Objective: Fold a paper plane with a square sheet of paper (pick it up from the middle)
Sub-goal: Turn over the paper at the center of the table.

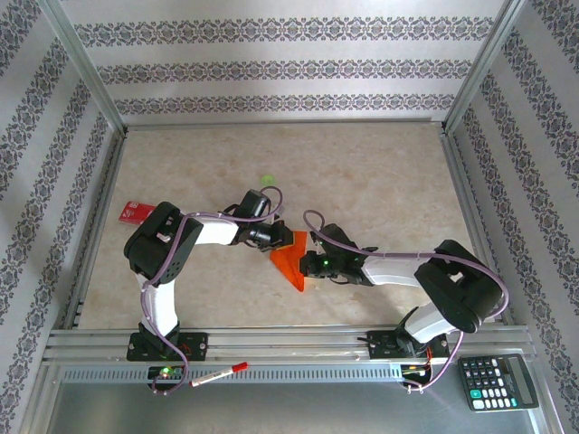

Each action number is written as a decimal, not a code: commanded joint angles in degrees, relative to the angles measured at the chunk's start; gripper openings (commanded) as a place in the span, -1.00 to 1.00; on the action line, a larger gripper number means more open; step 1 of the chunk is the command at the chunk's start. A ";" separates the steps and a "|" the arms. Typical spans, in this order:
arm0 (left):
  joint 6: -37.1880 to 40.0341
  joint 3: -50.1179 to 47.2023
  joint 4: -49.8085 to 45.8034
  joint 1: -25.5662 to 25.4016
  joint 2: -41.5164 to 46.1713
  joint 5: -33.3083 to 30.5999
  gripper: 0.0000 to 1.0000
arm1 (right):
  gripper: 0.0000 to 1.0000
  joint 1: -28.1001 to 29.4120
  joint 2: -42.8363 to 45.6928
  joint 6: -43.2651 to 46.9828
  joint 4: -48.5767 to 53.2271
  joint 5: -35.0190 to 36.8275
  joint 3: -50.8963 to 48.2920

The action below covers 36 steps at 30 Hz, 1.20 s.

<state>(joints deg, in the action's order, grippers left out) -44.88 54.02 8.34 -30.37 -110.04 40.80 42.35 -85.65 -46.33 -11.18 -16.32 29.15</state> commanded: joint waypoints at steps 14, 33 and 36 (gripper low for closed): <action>-2.95 -3.19 -6.67 13.44 19.19 -3.21 -0.17 | -1.00 10.67 6.29 13.48 67.05 59.10 25.85; -4.46 -10.99 -4.09 26.42 22.10 -8.02 -0.21 | -1.00 24.67 -25.67 4.91 77.52 61.11 50.72; -4.34 -10.54 -3.92 26.43 21.33 -6.84 -0.22 | -1.00 19.97 -14.65 9.30 72.83 59.23 43.84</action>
<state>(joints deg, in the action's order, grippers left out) -49.54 43.38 5.08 -4.38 -89.45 33.41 66.26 -109.38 -40.16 62.39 43.05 75.99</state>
